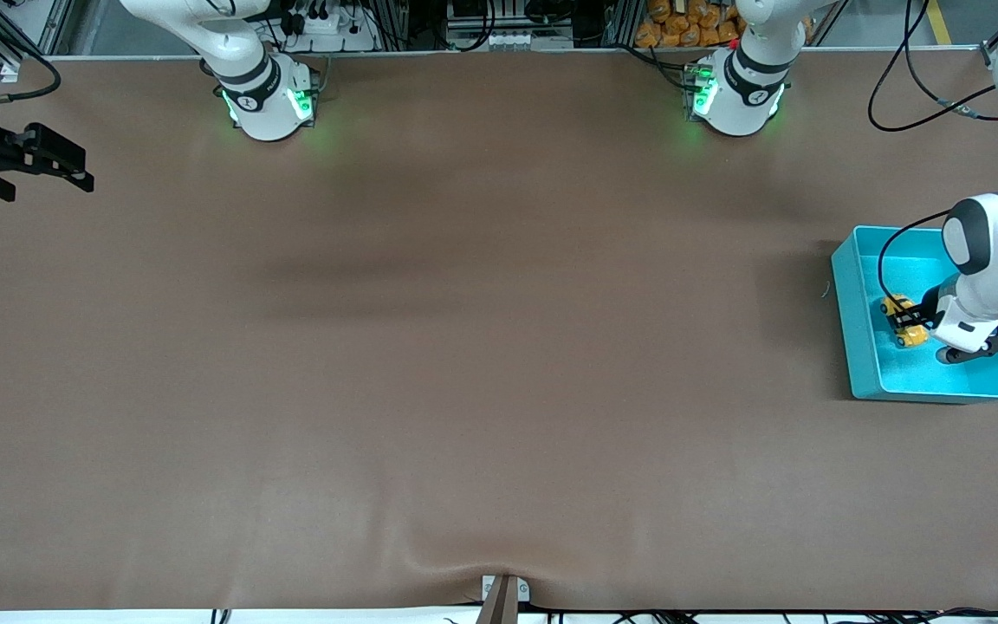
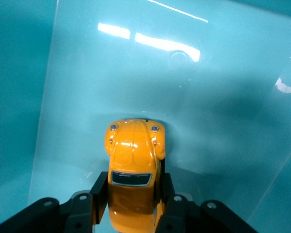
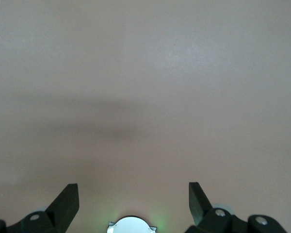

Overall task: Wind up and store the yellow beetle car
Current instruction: 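Open the left gripper to release the car inside the bin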

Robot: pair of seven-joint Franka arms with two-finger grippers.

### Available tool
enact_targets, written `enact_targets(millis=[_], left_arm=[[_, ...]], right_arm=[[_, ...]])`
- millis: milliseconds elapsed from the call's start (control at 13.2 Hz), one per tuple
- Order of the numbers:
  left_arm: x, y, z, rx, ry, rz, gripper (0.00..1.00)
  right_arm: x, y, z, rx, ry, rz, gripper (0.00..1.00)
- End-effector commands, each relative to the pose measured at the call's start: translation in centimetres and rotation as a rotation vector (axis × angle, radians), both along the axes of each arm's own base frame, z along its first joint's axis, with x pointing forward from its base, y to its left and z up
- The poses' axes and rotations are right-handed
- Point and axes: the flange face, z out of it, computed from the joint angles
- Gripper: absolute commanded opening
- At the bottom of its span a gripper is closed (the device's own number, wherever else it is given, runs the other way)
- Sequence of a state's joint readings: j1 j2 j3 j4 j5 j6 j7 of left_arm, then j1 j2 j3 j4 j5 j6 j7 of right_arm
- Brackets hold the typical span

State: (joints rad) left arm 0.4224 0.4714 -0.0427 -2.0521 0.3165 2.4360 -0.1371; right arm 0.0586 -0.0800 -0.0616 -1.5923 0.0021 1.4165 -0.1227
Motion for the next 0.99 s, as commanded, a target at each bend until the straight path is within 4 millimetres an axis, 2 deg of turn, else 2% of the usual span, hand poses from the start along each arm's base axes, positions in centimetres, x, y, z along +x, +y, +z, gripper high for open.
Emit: enact_targets(millis=[0,76,228,455,607,683,910], left_arm=[[0.6,0.4,0.9,0.014,-0.025,0.001,0.81],[0.8,0.3,1.4,0.018,-0.033,-0.002,0.97],[1.4,0.2,3.7,0.029,-0.065,-0.001,1.0],[2.1,0.1,8.4,0.055,-0.067,0.0,1.0],[3.6,-0.1,13.0,0.054,-0.019,0.017,1.0],[4.5,-0.7,16.0,0.032,-0.029,0.039,1.0],[6.9,-3.9,24.3,-0.006,-0.038,0.04,1.0]], right_arm=[[0.0,0.2,-0.1,-0.013,0.005,-0.013,1.0],[0.0,0.2,-0.1,-0.013,0.005,-0.013,1.0],[0.0,0.1,0.0,-0.013,0.004,-0.014,1.0],[0.0,0.2,0.0,-0.013,0.001,-0.013,1.0],[0.1,0.1,0.3,-0.013,-0.005,-0.016,1.0],[0.0,0.1,0.5,-0.012,-0.011,-0.016,1.0],[0.0,-0.1,1.0,0.001,-0.02,-0.023,1.0]])
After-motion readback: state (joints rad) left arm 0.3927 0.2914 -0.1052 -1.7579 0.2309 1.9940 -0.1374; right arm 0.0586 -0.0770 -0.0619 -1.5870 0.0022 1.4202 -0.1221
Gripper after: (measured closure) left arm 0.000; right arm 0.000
